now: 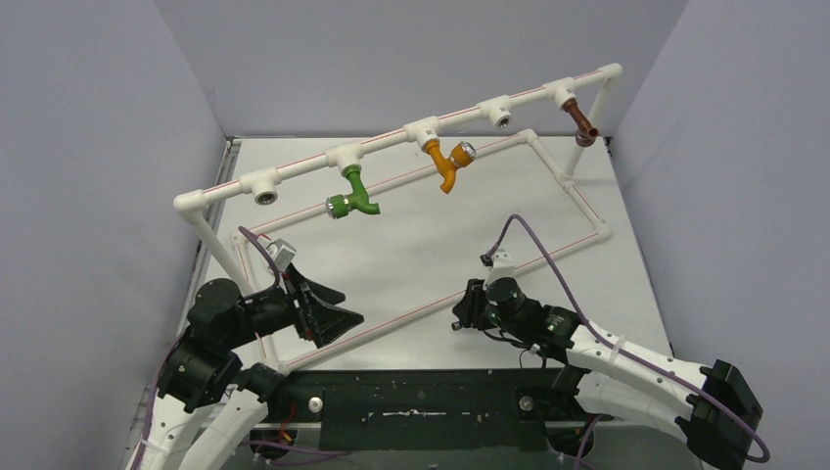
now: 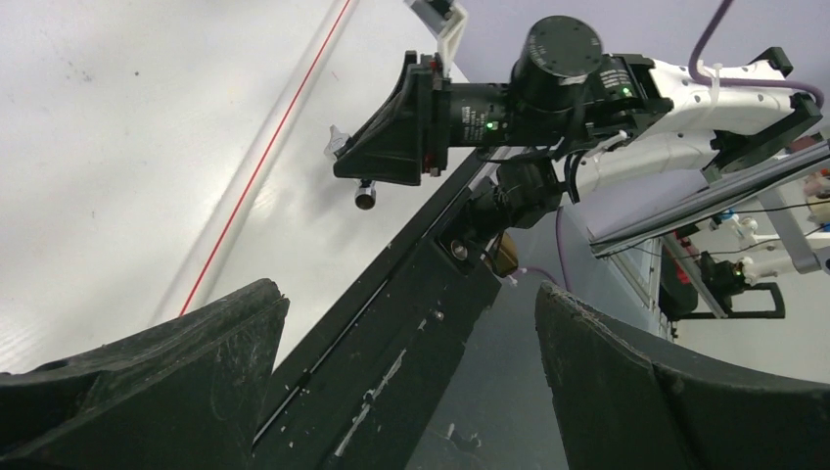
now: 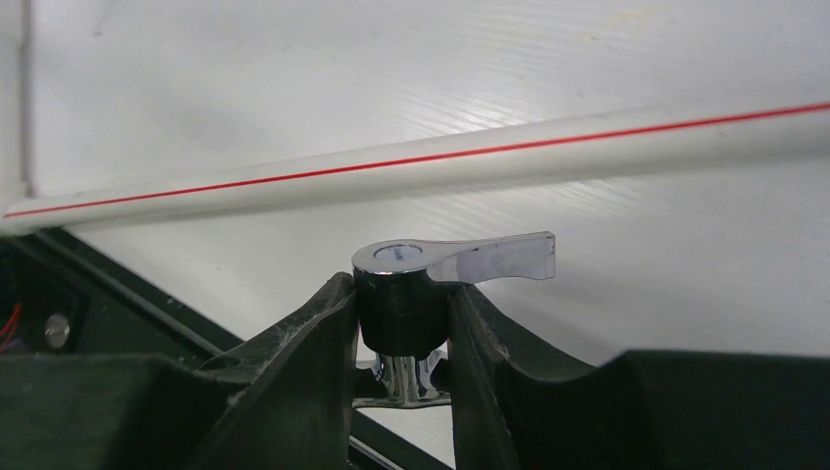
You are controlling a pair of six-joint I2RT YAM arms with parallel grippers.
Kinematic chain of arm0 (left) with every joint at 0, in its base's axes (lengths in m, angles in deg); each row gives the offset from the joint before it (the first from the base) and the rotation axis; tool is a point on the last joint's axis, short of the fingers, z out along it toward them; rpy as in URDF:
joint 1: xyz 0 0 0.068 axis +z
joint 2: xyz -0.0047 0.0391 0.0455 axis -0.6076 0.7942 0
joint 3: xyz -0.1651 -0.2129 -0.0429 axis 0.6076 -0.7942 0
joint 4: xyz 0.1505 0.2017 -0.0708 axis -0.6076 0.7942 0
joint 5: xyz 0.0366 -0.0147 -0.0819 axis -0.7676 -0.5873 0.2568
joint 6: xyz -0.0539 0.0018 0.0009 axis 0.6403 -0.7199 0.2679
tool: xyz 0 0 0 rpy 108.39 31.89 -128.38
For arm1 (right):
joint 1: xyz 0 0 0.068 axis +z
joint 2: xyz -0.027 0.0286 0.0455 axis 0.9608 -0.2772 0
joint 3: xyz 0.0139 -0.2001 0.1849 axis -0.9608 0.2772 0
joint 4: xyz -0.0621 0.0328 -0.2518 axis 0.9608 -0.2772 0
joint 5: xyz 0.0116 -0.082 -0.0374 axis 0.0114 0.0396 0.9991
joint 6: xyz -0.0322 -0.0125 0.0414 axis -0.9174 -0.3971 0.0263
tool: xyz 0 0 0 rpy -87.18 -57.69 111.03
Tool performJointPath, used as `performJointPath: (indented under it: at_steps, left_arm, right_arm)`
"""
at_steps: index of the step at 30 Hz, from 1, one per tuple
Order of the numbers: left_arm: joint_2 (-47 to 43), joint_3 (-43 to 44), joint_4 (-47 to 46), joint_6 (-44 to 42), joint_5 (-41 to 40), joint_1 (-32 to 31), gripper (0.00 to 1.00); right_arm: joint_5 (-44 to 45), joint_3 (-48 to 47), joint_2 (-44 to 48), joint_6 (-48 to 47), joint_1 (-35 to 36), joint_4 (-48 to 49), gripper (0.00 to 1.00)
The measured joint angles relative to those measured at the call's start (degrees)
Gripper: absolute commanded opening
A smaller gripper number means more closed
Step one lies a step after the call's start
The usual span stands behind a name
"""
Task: Install the water faucets
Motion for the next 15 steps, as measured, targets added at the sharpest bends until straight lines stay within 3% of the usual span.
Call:
performJointPath:
  at_steps: [15]
  left_arm:
    - [-1.9, -3.8, -1.7, 7.4, 1.4, 0.0, 0.97]
  right_arm:
    - [-25.6, 6.2, 5.8, -21.2, 9.0, 26.1, 0.00]
